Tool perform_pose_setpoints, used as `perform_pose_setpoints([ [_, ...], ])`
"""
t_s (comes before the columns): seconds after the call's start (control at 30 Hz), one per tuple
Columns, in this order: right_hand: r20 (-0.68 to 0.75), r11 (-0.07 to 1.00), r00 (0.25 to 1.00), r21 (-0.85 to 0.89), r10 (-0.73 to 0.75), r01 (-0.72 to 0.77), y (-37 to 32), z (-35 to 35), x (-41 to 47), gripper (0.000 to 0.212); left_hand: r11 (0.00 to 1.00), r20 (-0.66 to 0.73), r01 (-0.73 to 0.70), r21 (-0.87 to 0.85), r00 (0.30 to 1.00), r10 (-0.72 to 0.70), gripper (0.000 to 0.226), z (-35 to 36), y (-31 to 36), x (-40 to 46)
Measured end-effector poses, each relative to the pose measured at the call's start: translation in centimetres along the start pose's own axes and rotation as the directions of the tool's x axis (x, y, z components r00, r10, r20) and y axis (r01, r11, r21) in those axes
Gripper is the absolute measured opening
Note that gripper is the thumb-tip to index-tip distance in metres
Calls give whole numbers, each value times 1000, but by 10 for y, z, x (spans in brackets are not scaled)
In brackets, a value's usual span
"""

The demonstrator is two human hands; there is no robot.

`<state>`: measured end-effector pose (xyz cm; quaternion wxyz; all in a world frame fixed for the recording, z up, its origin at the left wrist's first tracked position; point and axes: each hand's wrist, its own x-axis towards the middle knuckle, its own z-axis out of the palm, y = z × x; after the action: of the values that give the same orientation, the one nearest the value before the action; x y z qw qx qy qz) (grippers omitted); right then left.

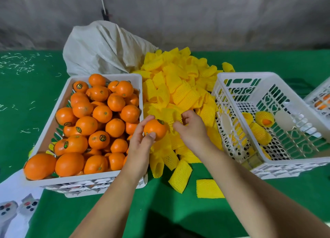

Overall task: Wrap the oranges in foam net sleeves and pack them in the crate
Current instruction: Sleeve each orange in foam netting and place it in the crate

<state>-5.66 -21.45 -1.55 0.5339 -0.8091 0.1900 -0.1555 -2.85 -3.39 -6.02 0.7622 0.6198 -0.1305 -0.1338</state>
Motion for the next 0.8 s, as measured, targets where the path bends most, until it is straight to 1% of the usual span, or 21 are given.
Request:
perform_pose_setpoints([
  [0.03, -78, 994, 996, -97, -50, 42, 3, 2, 0, 22, 1000, 19, -14, 15, 1000, 14, 58, 0, 1, -1],
  [0.07, -112, 979, 989, -193, -93, 71, 6, 4, -1, 27, 999, 43, -28, 40, 999, 27, 58, 1, 2, -2],
  [0.13, -76, 931, 986, -347, -148, 113, 8, 9, -3, 28, 995, 122, -56, 85, 992, 46, 57, 4, 4, -2],
  [0.17, -39, 914, 985, -380, -166, 139, 9, 11, -3, 27, 994, 157, -59, 87, 987, 44, 58, 5, 4, -2],
  [0.2, -7, 911, 983, -376, -186, 170, 9, 12, -3, 25, 996, 170, -41, 75, 985, 28, 58, 6, 5, -2],
  [0.3, 74, 935, 968, -254, -238, 249, 9, 10, -1, 11, 998, 134, 65, 19, 989, -67, 58, 8, 6, 0],
  [0.33, 95, 936, 964, -235, -248, 264, 8, 8, 0, 12, 996, 122, 80, 26, 989, -82, 60, 9, 5, 1],
  [0.4, 97, 953, 967, -173, -236, 250, 10, 3, 1, 17, 996, 84, 83, 42, 993, -86, 63, 13, 5, 1],
  [0.47, 70, 978, 977, -40, -199, 202, 14, -3, 0, 17, 996, 21, 84, 27, 996, -85, 66, 16, 4, 2],
  [0.53, 61, 978, 977, 31, -206, 204, 16, -7, -4, 14, 997, -45, 71, 22, 997, -70, 61, 19, 2, 5],
  [0.6, 74, 964, 962, 16, -264, 264, 15, -6, -12, 14, 999, -115, 33, 8, 993, -32, 55, 21, 0, 8],
  [0.67, 89, 931, 930, -43, -357, 361, 15, 0, -23, 14, 1000, -173, 1, -18, 985, -4, 62, 22, 0, 9],
  [0.73, 104, 906, 910, -104, -400, 410, 17, 6, -33, 13, 999, -189, -22, -41, 982, 14, 66, 22, -2, 10],
  [0.8, 113, 890, 910, -188, -400, 415, 23, 8, -40, 14, 995, -181, -24, -96, 984, 6, 55, 22, -3, 11],
])
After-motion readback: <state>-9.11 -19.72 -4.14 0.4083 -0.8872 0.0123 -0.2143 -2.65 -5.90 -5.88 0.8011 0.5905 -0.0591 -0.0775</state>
